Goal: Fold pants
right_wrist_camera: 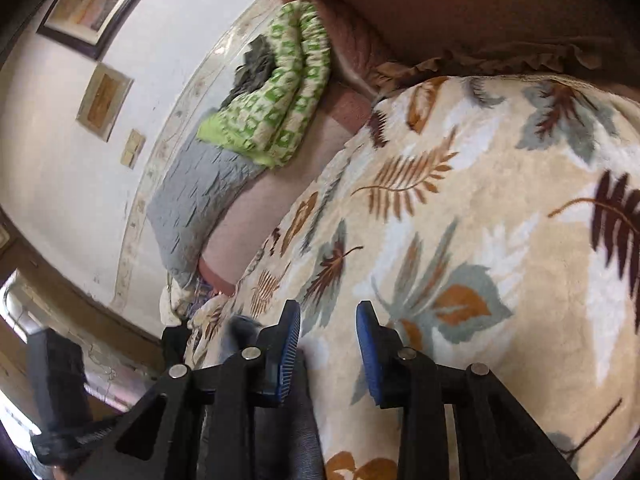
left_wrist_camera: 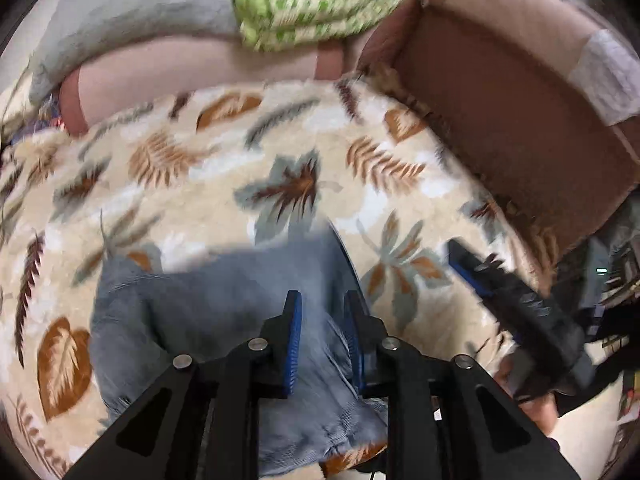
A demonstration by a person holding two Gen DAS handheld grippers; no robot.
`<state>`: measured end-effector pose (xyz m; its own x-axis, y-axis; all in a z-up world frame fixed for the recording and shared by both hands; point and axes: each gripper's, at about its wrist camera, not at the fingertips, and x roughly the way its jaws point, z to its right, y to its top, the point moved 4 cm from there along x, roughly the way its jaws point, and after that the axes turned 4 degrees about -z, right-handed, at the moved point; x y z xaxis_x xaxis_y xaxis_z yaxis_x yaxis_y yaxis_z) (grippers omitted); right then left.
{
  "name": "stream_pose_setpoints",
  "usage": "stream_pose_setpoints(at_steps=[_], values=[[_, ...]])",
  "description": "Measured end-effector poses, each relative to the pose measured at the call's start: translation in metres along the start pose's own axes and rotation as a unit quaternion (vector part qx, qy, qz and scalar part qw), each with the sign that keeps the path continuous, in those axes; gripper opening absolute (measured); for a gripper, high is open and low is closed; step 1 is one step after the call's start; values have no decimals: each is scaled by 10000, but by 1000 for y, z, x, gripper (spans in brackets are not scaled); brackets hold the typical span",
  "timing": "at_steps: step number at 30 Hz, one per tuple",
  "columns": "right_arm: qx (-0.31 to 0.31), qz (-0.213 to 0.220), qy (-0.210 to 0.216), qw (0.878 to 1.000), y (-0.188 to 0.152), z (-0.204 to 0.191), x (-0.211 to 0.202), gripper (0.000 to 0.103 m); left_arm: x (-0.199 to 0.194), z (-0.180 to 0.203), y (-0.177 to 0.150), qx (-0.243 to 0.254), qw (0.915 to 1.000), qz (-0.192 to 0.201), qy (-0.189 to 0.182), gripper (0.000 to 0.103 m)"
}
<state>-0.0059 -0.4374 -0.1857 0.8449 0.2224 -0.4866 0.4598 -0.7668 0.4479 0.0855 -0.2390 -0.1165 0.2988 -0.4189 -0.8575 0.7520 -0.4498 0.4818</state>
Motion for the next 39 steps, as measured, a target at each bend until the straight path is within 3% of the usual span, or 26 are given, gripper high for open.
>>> stream_pose_setpoints(at_steps=[2, 5, 10, 15, 18, 19, 23, 25, 27, 30, 32, 36, 39], values=[[-264, -112, 30, 9996, -6, -12, 5, 32, -25, -8, 2, 103, 9993, 343, 134, 23], [-697, -413, 137, 9966, -23, -37, 22, 32, -51, -37, -4, 135, 9956, 647, 668, 25], [-1618, -734, 322, 9836, -57, -82, 42, 32, -34, -93, -42, -325, 9934, 164, 1091, 25], [-1971, -876, 178, 9763, -75, -100, 67, 32, -6, -125, -85, -544, 9902, -286, 1250, 25], [-2048, -939, -37, 9743, -78, -102, 87, 32, 14, -131, -100, -618, 9901, -585, 1114, 25], [-2055, -1016, -126, 9733, -80, -101, 95, 37, 18, -130, -105, -600, 9899, -646, 1107, 25], [-1895, -1674, -1252, 9594, -92, -68, 130, 42, 34, -127, -118, -458, 9898, -715, 1144, 25], [-1514, -1840, -1202, 9637, -91, -51, 128, 52, 35, -125, -121, -447, 9904, -636, 1142, 25], [-1396, -1896, -1087, 9658, -90, -43, 121, 52, 37, -125, -123, -404, 9910, -575, 1141, 25], [-1647, -1851, -1157, 9619, -97, -38, 107, 52, 37, -128, -125, -500, 9919, -469, 1074, 26], [-1803, -1780, -1446, 9565, -101, -35, 98, 53, 37, -128, -126, -557, 9920, -399, 1063, 26], [-1859, -1675, -1463, 9571, -107, -32, 82, 53, 35, -127, -136, -559, 9921, -322, 1076, 29], [-2232, -1519, -1725, 9473, -120, -39, 69, 55, 33, -128, -144, -545, 9932, -283, 990, 31]])
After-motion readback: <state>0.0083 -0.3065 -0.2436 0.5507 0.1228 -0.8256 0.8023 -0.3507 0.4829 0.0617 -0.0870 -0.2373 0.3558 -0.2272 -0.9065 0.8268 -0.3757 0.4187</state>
